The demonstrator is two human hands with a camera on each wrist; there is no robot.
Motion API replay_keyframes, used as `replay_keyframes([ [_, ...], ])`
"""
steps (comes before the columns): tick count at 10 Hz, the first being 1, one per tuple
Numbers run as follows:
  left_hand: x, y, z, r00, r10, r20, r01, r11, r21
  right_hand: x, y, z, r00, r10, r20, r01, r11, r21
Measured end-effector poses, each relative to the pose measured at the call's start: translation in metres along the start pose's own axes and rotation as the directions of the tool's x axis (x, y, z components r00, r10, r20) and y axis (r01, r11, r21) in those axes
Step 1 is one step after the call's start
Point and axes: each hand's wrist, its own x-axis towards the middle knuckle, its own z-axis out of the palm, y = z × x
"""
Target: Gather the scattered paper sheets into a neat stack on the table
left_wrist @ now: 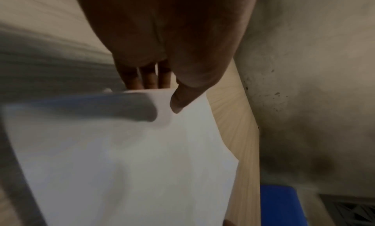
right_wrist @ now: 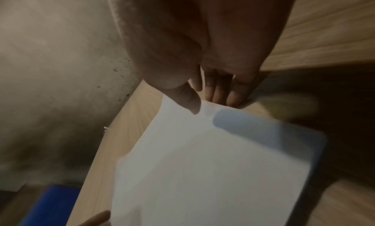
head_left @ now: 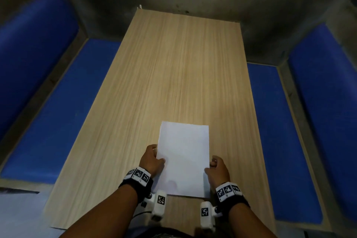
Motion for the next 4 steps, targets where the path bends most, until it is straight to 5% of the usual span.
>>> replay_keyframes([
  [4,-0.011,-0.044,-0.008,0.99,0.044,0.136,-0.043,0.999,-0.009,-0.023,0.012,-0.011,0.995,0.015,0.103,-0.022,0.997,0.071],
])
